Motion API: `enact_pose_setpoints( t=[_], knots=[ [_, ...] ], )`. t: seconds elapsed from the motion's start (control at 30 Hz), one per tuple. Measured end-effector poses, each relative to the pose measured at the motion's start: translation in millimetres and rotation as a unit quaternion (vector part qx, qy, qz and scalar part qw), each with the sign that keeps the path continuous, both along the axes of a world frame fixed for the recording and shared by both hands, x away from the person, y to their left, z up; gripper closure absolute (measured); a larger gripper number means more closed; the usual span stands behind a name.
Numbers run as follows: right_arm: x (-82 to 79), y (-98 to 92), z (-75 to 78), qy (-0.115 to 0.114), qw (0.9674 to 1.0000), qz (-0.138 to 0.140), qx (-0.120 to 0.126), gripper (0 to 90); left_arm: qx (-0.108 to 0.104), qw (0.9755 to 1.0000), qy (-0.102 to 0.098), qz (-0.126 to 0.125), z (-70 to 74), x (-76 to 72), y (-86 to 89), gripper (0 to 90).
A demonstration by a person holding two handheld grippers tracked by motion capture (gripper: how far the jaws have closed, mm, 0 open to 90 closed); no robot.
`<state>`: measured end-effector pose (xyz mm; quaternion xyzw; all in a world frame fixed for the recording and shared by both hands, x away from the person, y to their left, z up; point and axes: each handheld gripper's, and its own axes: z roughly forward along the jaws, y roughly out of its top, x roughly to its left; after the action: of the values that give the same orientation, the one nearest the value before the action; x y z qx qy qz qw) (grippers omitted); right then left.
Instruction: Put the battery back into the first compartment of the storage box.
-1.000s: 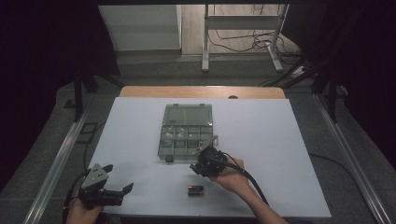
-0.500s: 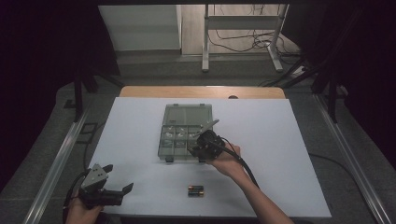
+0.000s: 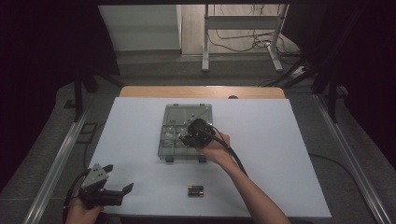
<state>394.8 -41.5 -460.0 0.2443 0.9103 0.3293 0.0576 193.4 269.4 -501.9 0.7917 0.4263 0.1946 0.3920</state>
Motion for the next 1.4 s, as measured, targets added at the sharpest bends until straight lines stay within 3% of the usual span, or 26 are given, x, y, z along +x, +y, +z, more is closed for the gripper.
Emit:
enact_pose_setpoints(
  t=[0.6,0.9,1.1,1.4],
  knots=[
    [31.9,46.4,-9.8,0.007,0.9999,-0.014,0.002,76.4,-0.001,1.0000,0.008,-0.003,-0.5,1.6,0.3,1.2],
    [41.8,67.8,-18.3,0.007,0.9997,-0.019,-0.012,75.2,-0.002,0.9999,0.009,-0.003,-0.8,2.1,0.7,1.3],
    [38.9,65.6,-13.1,0.008,0.9997,-0.019,-0.010,62.3,-0.004,0.9999,0.011,-0.002,-0.9,2.2,0.8,1.3],
    [24.3,45.8,-1.8,-0.006,0.9998,-0.007,-0.015,44.4,-0.002,0.9999,0.011,-0.001,-0.8,2.5,0.5,1.3]
  ],
)
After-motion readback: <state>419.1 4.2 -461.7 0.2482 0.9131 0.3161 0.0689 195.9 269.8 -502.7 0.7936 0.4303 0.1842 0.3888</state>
